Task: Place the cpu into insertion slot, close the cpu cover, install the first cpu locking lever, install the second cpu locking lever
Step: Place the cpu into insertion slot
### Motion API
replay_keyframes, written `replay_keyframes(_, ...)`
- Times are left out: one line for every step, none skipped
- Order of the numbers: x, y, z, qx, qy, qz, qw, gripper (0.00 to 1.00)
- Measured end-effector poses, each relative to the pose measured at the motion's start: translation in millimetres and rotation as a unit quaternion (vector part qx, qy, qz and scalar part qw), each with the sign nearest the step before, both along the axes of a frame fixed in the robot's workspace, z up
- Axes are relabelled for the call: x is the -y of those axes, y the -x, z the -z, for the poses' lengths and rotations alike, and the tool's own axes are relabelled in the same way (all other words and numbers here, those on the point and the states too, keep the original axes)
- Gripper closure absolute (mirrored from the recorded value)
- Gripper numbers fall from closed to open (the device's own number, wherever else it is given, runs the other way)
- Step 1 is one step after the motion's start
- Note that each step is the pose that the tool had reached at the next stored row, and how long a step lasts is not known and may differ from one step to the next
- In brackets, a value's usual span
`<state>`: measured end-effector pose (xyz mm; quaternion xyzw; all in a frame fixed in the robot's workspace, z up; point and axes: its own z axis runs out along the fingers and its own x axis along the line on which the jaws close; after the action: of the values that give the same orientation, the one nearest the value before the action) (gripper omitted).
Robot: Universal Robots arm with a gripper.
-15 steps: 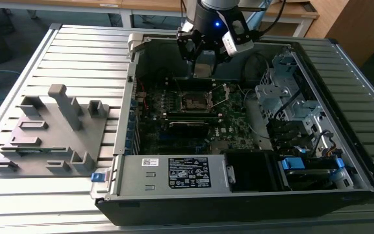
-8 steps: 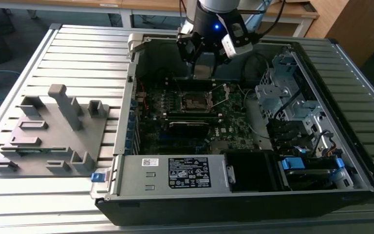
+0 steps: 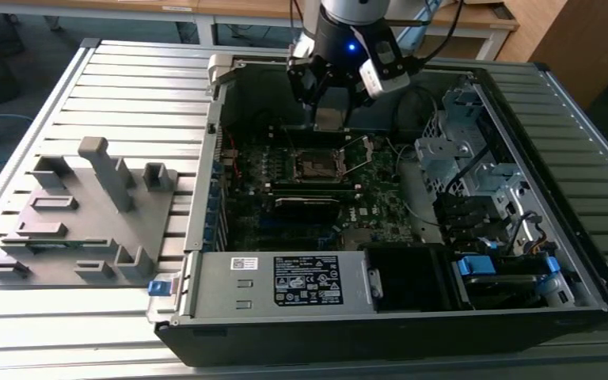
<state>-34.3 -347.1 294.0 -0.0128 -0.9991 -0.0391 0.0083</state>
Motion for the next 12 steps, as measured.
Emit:
replay_keyframes(0.0, 0.0, 0.5, 0.0, 0.0, 0.0, 1.0, 0.46)
replay_keyframes(0.0, 0.0, 0.9, 0.0, 0.0, 0.0, 1.0, 0.46)
replay_keyframes(0.0, 0.0, 1.4, 0.0, 0.0, 0.0, 1.0, 0.46)
replay_keyframes(0.0, 0.0, 2.0, 0.0, 0.0, 0.0, 1.0, 0.46)
replay_keyframes(0.0, 0.0, 2.8, 0.0, 0.0, 0.0, 1.0, 0.46)
replay_keyframes(0.0, 0.0, 3.6, 0.0, 0.0, 0.0, 1.0, 0.46)
replay_keyframes(0.0, 0.0, 4.4, 0.0, 0.0, 0.0, 1.0, 0.46)
replay_keyframes(0.0, 0.0, 5.2, 0.0, 0.0, 0.0, 1.0, 0.46)
replay_keyframes(0.0, 0.0, 6.0, 0.0, 0.0, 0.0, 1.0, 0.46)
replay_keyframes(0.0, 0.0, 6.8, 0.0, 0.0, 0.0, 1.0, 0.46)
replay_keyframes(0.0, 0.0, 7.5, 0.0, 0.0, 0.0, 1.0, 0.46)
replay_keyframes(0.0, 0.0, 8.2, 0.0, 0.0, 0.0, 1.0, 0.46)
